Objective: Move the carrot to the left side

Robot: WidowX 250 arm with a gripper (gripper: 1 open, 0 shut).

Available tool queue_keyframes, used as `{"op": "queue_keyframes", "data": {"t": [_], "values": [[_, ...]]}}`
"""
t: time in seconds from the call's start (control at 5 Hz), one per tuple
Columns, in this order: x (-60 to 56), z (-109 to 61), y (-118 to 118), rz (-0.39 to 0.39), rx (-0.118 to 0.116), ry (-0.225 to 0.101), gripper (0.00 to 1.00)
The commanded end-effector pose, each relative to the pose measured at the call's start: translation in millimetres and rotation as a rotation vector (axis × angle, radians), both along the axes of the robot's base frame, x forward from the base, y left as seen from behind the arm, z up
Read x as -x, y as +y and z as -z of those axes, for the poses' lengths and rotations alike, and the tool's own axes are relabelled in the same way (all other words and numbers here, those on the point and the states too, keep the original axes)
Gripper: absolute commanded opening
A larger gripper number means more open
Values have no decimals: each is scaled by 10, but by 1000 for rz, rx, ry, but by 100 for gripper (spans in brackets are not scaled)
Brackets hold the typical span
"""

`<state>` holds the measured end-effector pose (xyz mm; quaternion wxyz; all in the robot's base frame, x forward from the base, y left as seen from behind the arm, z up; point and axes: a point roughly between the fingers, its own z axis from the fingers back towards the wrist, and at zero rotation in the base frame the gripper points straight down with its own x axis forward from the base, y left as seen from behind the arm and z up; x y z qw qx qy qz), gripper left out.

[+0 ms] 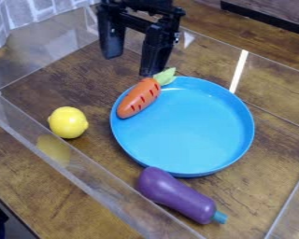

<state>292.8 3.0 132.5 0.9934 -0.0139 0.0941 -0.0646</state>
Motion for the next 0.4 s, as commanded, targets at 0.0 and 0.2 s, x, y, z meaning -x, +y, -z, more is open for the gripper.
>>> {"op": "queue_keyframes", "data": {"t": [0.0, 0.2], "values": [[-83, -147, -72, 126, -3, -34, 100], [-10, -74, -183, 134, 22, -17, 100]]}}
